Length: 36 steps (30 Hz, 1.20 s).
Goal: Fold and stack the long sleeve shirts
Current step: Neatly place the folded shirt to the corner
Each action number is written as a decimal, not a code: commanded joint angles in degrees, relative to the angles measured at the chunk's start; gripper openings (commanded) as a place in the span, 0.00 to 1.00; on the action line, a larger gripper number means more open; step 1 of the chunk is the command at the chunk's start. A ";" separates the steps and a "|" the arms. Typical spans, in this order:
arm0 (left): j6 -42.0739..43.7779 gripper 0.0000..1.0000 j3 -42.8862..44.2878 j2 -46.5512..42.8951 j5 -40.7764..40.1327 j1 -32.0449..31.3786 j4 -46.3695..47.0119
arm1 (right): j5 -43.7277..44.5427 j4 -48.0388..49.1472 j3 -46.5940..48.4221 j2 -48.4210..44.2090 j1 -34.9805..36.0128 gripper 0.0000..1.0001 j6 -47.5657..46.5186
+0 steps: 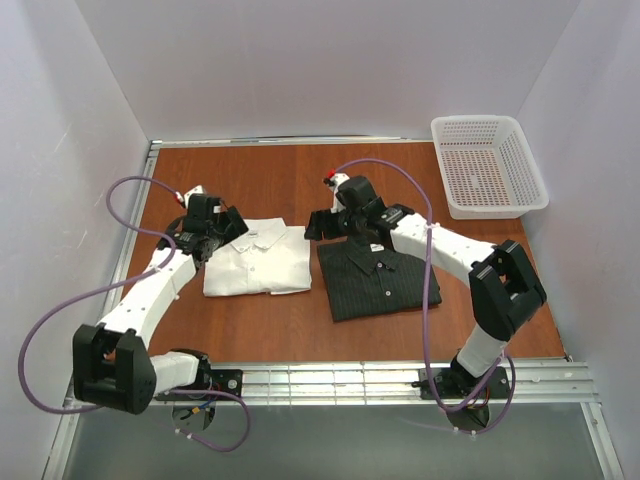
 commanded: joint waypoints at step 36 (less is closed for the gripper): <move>-7.90 0.73 -22.19 -2.75 11.48 19.50 2.70 | -13.21 -4.18 25.44 35.96 -2.22 0.50 -18.97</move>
